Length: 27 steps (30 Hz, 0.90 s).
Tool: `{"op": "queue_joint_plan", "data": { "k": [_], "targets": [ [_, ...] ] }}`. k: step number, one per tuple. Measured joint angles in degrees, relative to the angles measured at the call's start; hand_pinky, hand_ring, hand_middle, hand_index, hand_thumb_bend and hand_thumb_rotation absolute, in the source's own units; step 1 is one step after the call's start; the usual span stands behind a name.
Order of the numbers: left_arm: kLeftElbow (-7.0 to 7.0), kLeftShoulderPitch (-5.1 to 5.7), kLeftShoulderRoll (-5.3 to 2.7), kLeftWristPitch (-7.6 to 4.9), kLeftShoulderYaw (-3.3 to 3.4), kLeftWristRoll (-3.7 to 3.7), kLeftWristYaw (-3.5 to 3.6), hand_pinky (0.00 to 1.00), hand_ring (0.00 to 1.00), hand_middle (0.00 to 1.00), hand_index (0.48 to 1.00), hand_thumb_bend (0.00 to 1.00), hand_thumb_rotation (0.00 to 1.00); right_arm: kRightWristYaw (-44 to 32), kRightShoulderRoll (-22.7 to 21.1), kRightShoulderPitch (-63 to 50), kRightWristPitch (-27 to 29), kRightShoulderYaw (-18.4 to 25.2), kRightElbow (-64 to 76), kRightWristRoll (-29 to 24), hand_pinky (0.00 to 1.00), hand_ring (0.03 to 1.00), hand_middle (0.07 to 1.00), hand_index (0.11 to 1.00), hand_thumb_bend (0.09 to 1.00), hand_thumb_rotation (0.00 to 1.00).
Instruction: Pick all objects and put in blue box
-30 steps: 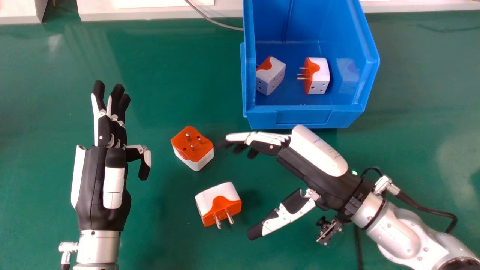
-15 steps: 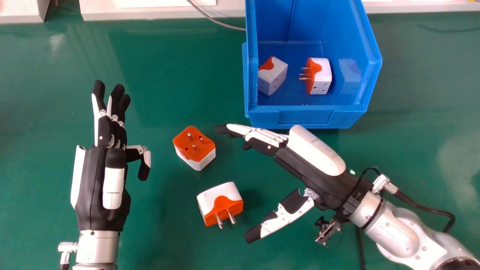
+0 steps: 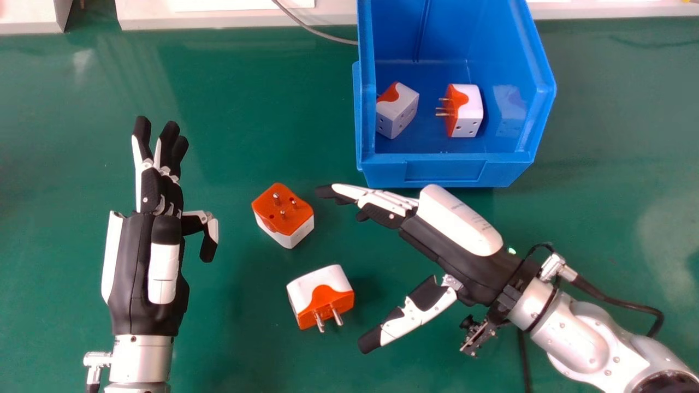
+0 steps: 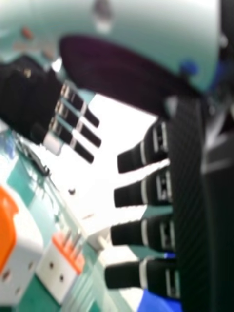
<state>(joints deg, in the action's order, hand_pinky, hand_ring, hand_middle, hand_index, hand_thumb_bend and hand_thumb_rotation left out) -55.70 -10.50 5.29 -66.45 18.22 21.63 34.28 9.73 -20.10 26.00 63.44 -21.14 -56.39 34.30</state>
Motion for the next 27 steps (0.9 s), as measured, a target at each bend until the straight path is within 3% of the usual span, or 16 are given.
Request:
{"op": "queue_joint_plan", "data": {
  "k": [3, 10, 21, 27],
  "targets": [
    [0.11, -0.01, 0.00, 0.54, -0.01, 0.85, 0.75, 0.00, 1.00, 1.00, 1.000, 1.00, 0.93, 0.8, 0.0, 0.7, -0.6, -0.1, -1.7, 0.6, 0.72, 0.843, 0.884, 0.896, 1.000, 0.34],
    [0.49, -0.01, -0.07, 0.98, 0.05, 1.86, 2.41, 0.00, 1.00, 1.00, 1.000, 1.00, 0.93, 0.4, 1.9, 1.7, -4.3, -1.5, -5.3, 2.0, 0.70, 0.834, 0.884, 0.897, 1.000, 0.33],
    [0.83, 0.12, -0.12, 0.98, 0.12, 1.97, 2.31, 0.00, 1.00, 1.00, 1.000, 1.00, 0.93, 0.1, 5.0, 3.6, -5.2, -2.9, -8.9, 2.2, 0.68, 0.821, 0.879, 0.897, 1.000, 0.32],
    [0.84, 0.31, -0.28, 0.89, 0.06, 1.15, 1.08, 0.00, 1.00, 1.00, 1.000, 1.00, 0.93, -0.2, 6.7, 4.2, -5.0, -3.3, -10.9, 1.8, 0.68, 0.820, 0.874, 0.892, 1.000, 0.30]
  ]
}}
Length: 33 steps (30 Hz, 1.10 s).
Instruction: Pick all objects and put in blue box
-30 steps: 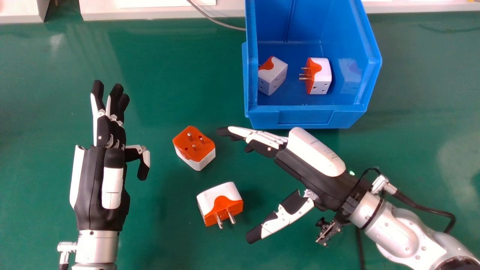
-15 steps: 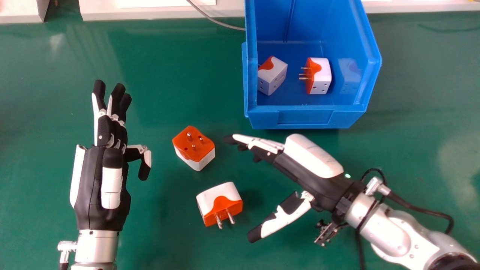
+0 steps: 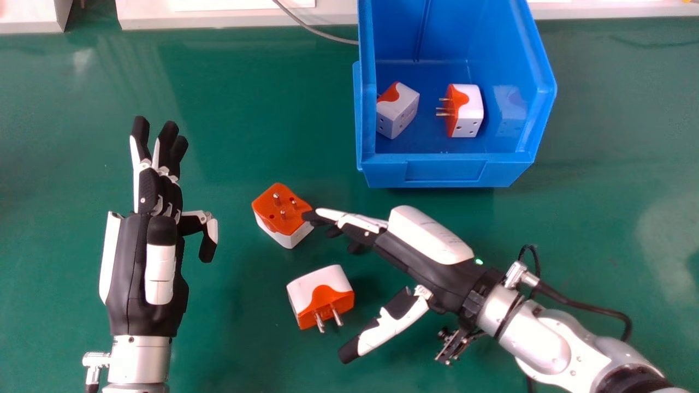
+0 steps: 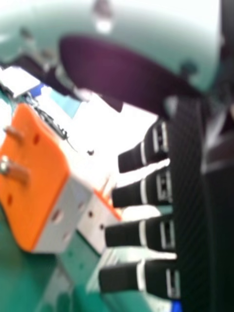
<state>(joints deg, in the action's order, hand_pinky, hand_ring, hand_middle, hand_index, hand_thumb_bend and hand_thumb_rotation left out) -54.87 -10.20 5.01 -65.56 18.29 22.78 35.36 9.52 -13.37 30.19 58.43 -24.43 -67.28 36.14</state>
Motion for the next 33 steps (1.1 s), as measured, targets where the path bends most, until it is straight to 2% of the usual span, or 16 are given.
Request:
{"op": "queue_joint_plan", "data": {
  "k": [3, 14, 20, 33],
  "targets": [
    [0.03, 0.11, -0.06, 0.01, -0.06, -0.27, -0.48, 0.00, 1.00, 1.00, 1.000, 1.00, 0.93, -0.3, 0.3, 0.1, 0.6, -0.1, -0.4, 0.0, 0.68, 0.818, 0.868, 0.886, 1.000, 0.30],
    [0.11, 0.34, -0.19, -0.03, -0.05, -0.29, -0.73, 0.00, 1.00, 1.00, 1.000, 1.00, 0.94, -0.3, 0.0, 1.8, 0.9, -2.2, -1.0, 0.5, 0.67, 0.807, 0.860, 0.879, 1.000, 0.29],
    [0.10, 0.34, -0.22, -0.02, -0.05, -0.18, -0.41, 0.00, 1.00, 1.00, 1.000, 1.00, 0.93, -0.3, -0.1, 2.5, 0.9, -3.4, -1.1, 0.7, 0.67, 0.804, 0.858, 0.873, 1.000, 0.29],
    [0.36, 0.45, -0.08, -0.02, -0.06, -0.31, -0.68, 0.00, 1.00, 1.00, 1.000, 1.00, 0.93, 1.5, -0.2, 4.4, 0.9, -5.6, -1.9, 2.7, 0.67, 0.789, 0.844, 0.866, 1.000, 0.28]
  ]
}}
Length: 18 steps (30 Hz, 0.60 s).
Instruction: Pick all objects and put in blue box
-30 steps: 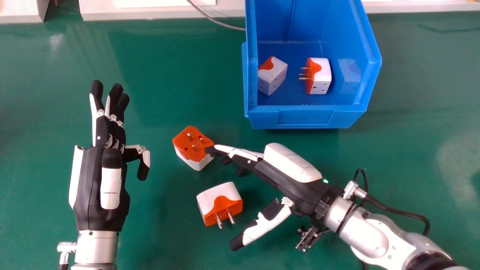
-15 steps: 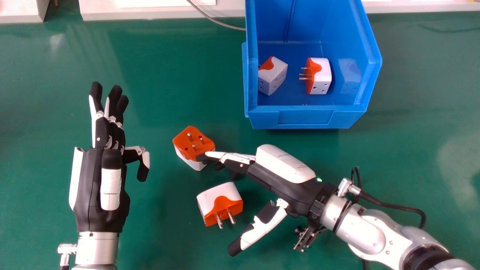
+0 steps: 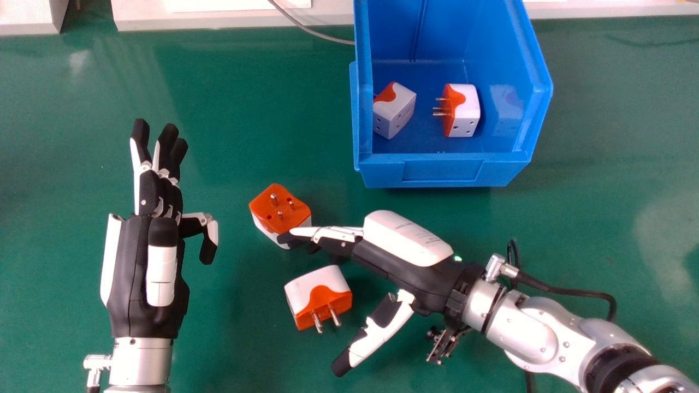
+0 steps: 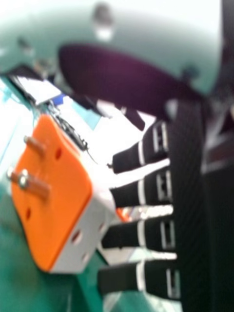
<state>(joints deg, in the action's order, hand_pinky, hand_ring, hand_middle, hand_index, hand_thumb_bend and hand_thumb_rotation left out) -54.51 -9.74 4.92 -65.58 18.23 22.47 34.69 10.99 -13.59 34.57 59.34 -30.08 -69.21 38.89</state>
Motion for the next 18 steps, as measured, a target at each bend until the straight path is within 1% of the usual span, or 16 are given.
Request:
{"op": "queue_joint_plan", "data": {
  "k": [8, 18],
  "targets": [
    [0.00, 0.00, 0.06, 0.01, 0.00, 0.00, 0.13, 0.00, 1.00, 1.00, 1.000, 1.00, 0.93, 0.1, 0.2, 0.9, -0.1, -1.0, -0.6, 0.1, 0.66, 0.786, 0.842, 0.863, 1.000, 0.28],
    [0.01, 0.04, 0.05, 0.03, -0.04, -0.02, 0.07, 0.00, 1.00, 1.00, 1.000, 1.00, 0.93, -0.1, 1.9, 2.6, -1.3, -1.9, -1.7, 0.1, 0.66, 0.775, 0.838, 0.859, 1.000, 0.29]
  ]
}}
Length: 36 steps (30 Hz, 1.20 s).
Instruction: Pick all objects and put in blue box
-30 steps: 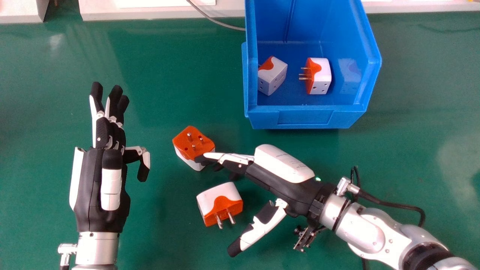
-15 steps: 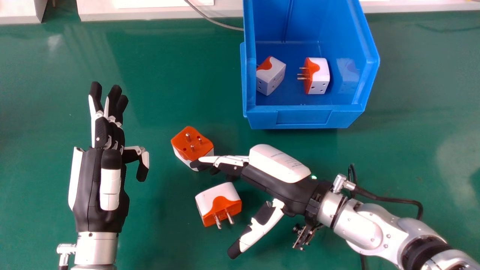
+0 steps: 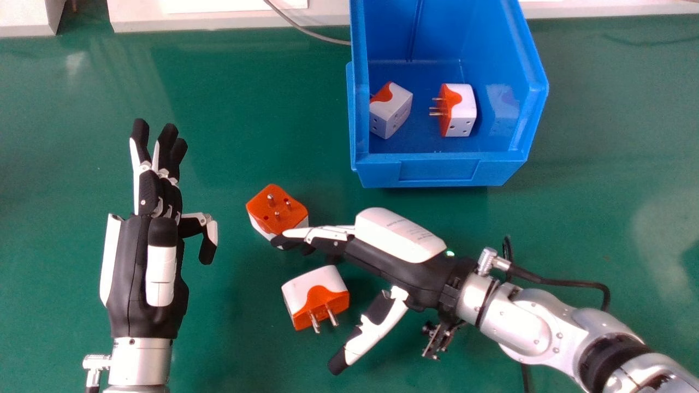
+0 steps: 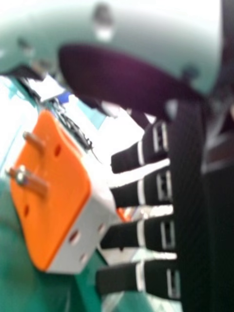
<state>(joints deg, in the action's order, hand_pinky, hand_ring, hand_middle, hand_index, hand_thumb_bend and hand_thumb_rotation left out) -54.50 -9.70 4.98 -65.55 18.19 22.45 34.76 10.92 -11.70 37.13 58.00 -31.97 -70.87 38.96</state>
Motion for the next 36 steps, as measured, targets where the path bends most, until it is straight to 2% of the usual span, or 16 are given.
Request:
{"op": "queue_joint_plan", "data": {
  "k": [7, 12, 14, 19, 26, 30, 31, 33, 34, 35, 36],
  "targets": [
    [-0.02, 0.00, 0.00, -0.01, 0.02, 0.01, -0.03, 0.00, 1.00, 1.00, 1.000, 1.00, 0.93, 0.1, 1.4, 1.3, -2.1, -0.9, -0.9, 0.0, 0.64, 0.763, 0.836, 0.863, 1.000, 0.29],
    [-0.02, 0.00, 0.00, -0.03, 0.02, -0.10, -0.54, 0.00, 1.00, 1.00, 1.000, 1.00, 0.94, -0.3, 2.2, 2.6, -3.9, -1.7, -1.2, 0.0, 0.62, 0.760, 0.837, 0.868, 1.000, 0.28],
    [-0.02, 0.00, 0.01, -0.03, 0.03, -0.14, -1.03, 0.00, 1.00, 1.00, 1.000, 1.00, 0.94, -0.5, 2.2, 2.9, -4.3, -2.0, -1.3, 0.0, 0.62, 0.759, 0.837, 0.868, 1.000, 0.28],
    [-0.10, -0.05, 0.03, -0.03, 0.02, -0.14, -1.18, 0.00, 1.00, 1.00, 1.000, 1.00, 0.94, -0.6, 2.6, 3.7, -5.8, -2.5, -1.5, -0.1, 0.61, 0.753, 0.835, 0.869, 1.000, 0.27],
    [-0.17, -0.18, 0.09, -0.07, 0.00, -0.70, -1.40, 0.00, 1.00, 1.00, 1.000, 1.00, 0.94, 1.0, 3.1, 4.9, -8.4, -5.0, -1.6, 0.7, 0.59, 0.729, 0.806, 0.836, 1.000, 0.23],
    [-0.22, -0.36, 0.10, -0.07, 0.02, -0.69, -1.27, 0.00, 1.00, 1.00, 1.000, 1.00, 0.94, 4.8, 2.8, 5.1, -8.5, -7.1, -1.1, 2.6, 0.57, 0.694, 0.768, 0.793, 0.937, 0.15],
    [-0.28, -0.42, 0.10, -0.07, 0.02, -0.69, -1.25, 0.00, 1.00, 1.00, 1.000, 1.00, 0.94, 5.6, 2.8, 5.1, -8.4, -7.3, -1.1, 3.0, 0.55, 0.661, 0.733, 0.733, 0.852, 0.15],
    [-0.43, -0.48, 0.11, -0.07, 0.03, -0.65, -1.14, 0.00, 1.00, 1.00, 1.000, 1.00, 0.94, 8.1, 2.5, 5.1, -8.3, -8.4, -1.1, 4.3, 0.55, 0.661, 0.733, 0.733, 0.852, 0.15],
    [-0.46, -0.49, 0.11, -0.06, 0.03, -0.64, -1.03, 0.00, 1.00, 1.00, 1.000, 1.00, 0.94, 9.5, 2.4, 5.0, -8.3, -8.8, -1.1, 4.8, 0.53, 0.621, 0.682, 0.687, 0.787, 0.12],
    [-0.48, -0.49, 0.10, -0.06, 0.03, -0.61, -0.92, 0.00, 1.00, 1.00, 1.000, 1.00, 0.94, 10.8, 2.3, 5.0, -8.2, -9.3, -1.1, 5.6, 0.53, 0.621, 0.682, 0.687, 0.787, 0.12],
    [-0.48, -0.49, 0.10, -0.06, 0.02, -0.56, -0.82, 0.00, 1.00, 1.00, 1.000, 1.00, 0.94, 12.0, 2.3, 4.9, -8.2, -9.6, -1.1, 6.4, 0.50, 0.578, 0.640, 0.649, 0.735, 0.09]
  ]
}}
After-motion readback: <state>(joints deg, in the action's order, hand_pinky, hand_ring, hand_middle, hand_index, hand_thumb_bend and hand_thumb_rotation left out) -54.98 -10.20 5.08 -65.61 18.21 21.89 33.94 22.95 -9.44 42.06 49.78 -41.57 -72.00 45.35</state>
